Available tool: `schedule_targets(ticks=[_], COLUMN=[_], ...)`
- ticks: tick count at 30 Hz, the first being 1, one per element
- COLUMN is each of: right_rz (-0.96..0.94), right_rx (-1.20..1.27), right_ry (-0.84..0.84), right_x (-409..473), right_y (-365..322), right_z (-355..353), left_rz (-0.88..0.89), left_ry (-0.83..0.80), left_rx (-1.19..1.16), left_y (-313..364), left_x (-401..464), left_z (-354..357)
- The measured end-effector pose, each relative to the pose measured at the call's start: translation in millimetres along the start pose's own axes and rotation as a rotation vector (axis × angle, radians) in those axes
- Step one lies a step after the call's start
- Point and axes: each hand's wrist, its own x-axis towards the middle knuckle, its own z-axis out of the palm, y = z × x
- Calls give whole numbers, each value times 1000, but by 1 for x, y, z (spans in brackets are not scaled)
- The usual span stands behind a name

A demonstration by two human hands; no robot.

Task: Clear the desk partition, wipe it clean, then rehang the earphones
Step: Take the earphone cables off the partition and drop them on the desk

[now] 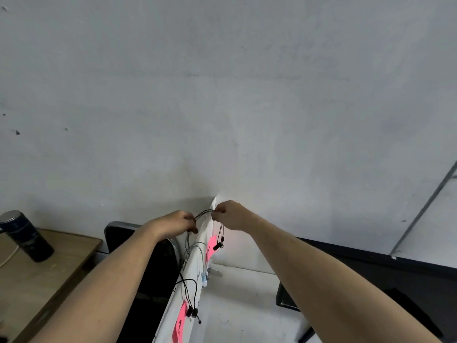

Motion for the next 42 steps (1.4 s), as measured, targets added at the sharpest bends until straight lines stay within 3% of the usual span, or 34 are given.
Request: schedule_targets(ticks=[7,14,19,24,34,42], right_rz=[-42,-61,-91,-57,101,264], right_rx=[272,379,402,474,506,512], right_ry=[187,409,520,525,404,267], right_x=[-15,-49,-82,-116,-148,-163], right_y=[-32,-53,-55,-43,-1,64], right_z=[-38,-87,-109,-109,-47,34], left_rz=[108,242,386,426,226,5], left_ry=[258,401,400,396,310,335], left_rx=[-134,-268,-540,-520,-483,-435], left_y=[28,81,154,191,158,87], left_x=[-21,-50,-71,-77,-67,-66], left_z=[-36,-66,-69,-40,90,195])
